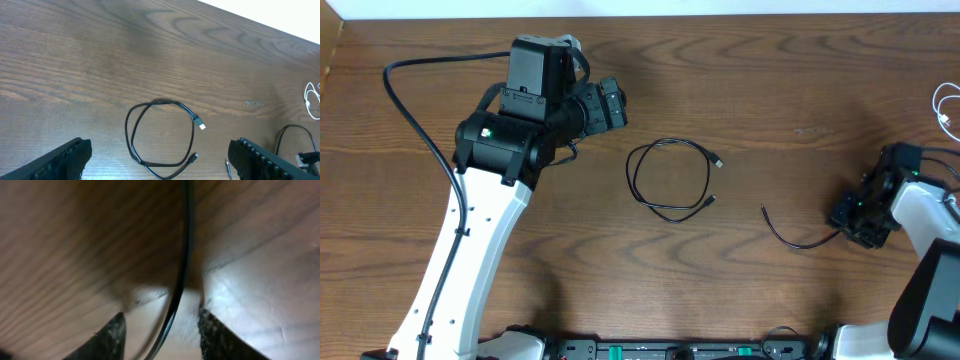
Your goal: Untangle cables
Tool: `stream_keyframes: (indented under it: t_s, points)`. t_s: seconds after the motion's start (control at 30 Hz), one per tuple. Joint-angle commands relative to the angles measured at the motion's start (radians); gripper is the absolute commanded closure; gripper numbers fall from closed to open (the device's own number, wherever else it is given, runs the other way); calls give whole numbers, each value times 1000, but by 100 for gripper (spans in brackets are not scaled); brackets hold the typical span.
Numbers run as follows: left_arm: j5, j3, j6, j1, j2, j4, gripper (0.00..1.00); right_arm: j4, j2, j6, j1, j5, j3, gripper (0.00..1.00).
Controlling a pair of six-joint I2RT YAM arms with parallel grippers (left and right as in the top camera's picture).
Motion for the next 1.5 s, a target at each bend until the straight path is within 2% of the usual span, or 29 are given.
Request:
stream_keyframes:
  t_s: [0.0, 0.17, 0.33, 0.47, 0.63, 0.73, 0.97, 1.2, 1.37, 1.47]
  points:
    - [-10, 4, 17, 3, 3, -6, 7, 45, 8, 31, 7, 31, -39, 65]
    - [-10, 4, 17, 3, 3, -6, 7, 119, 8, 31, 7, 32, -71, 99]
    - [-10, 3, 17, 3, 5, -5, 7, 226, 7, 50, 5, 25, -44, 99]
    - [-10, 4, 17, 3, 6, -5, 7, 200, 7, 64, -25, -48, 101, 99]
    - [-10, 4, 17, 3, 8, 17, 7, 96, 8, 76, -91, -129, 426, 99]
    - [-10, 4, 17, 3, 8, 24, 7, -34, 35, 52, -129, -37, 703, 99]
    - [-10, 4, 17, 3, 8, 25, 7, -221, 169, 23, -230, 143, 1102, 99]
    - [-10, 4, 18, 3, 8, 25, 7, -233, 326, 92, -404, 133, 1157, 99]
    - [-10, 3, 17, 3, 8, 25, 7, -229, 445, 120, -505, -27, 1157, 98]
    - [-10, 4, 18, 3, 8, 25, 7, -238, 496, 120, -545, -56, 1157, 77]
